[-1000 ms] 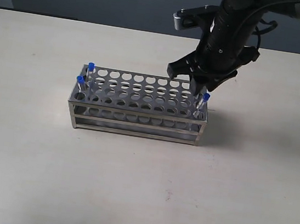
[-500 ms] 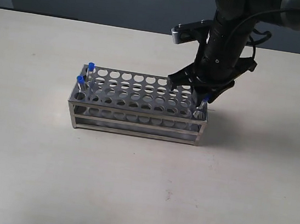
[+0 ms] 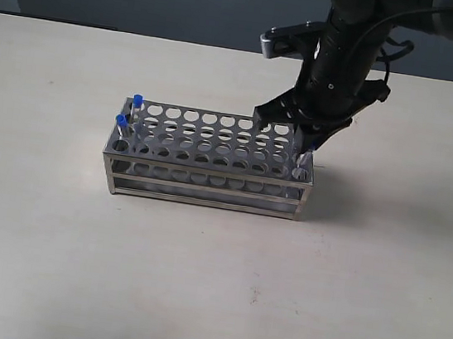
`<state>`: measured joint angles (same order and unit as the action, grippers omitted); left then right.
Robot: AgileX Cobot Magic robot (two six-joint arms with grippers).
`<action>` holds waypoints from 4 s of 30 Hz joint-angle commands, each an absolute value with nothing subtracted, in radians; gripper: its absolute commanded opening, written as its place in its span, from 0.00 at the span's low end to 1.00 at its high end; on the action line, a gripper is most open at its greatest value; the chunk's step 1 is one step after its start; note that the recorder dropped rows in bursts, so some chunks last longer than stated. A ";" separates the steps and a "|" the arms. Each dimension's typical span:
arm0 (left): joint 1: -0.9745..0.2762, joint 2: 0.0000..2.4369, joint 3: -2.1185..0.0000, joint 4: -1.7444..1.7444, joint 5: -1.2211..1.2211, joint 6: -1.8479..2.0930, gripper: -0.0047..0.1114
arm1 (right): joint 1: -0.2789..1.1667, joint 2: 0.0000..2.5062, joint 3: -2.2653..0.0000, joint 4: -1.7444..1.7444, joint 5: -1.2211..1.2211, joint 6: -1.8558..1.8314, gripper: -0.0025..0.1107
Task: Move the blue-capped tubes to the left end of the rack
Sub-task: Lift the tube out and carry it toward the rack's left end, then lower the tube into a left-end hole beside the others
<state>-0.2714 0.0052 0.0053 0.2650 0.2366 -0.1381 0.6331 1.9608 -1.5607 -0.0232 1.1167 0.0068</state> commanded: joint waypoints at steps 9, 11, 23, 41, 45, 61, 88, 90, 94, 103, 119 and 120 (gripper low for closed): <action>-0.282 0.000 0.000 0.265 0.232 -0.143 0.05 | 0.629 1.809 -1.559 -0.029 1.137 -0.006 0.02; -0.282 0.000 0.000 0.265 0.232 -0.143 0.05 | 0.629 1.792 -1.559 -0.017 1.137 -0.010 0.02; -0.282 0.000 0.000 0.265 0.232 -0.143 0.05 | 0.630 1.760 -1.561 0.044 1.102 -0.089 0.02; -0.282 0.000 0.000 0.265 0.232 -0.143 0.05 | 0.669 1.953 -1.936 0.312 1.139 -0.378 0.02; -0.282 0.000 0.000 0.265 0.232 -0.143 0.05 | 0.726 2.073 -2.112 0.290 1.203 -0.410 0.02; -0.282 0.000 0.000 0.265 0.232 -0.143 0.05 | 0.780 2.331 -2.409 0.281 1.221 -0.381 0.02; -0.282 0.000 0.000 0.265 0.232 -0.143 0.05 | 0.798 2.346 -2.345 0.271 1.221 -0.314 0.02; -0.282 0.000 0.000 0.265 0.232 -0.143 0.05 | 0.798 2.346 -2.345 0.271 1.221 -0.314 0.02; -0.282 0.000 0.000 0.265 0.232 -0.143 0.05 | 0.798 2.348 -2.345 0.284 1.221 -0.314 0.02; -0.282 0.000 0.000 0.265 0.232 -0.143 0.05 | 0.834 2.389 -2.345 0.335 1.214 -0.333 0.02; -0.282 0.000 0.000 0.265 0.232 -0.143 0.05 | 0.841 2.391 -2.350 0.412 1.067 -0.371 0.02; -0.282 0.000 0.000 0.265 0.232 -0.143 0.05 | 0.841 2.393 -2.350 0.414 1.057 -0.371 0.02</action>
<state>-0.2714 0.0052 0.0053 0.2650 0.2366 -0.1381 0.8280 2.3909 -2.3481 0.3372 1.0908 -0.3653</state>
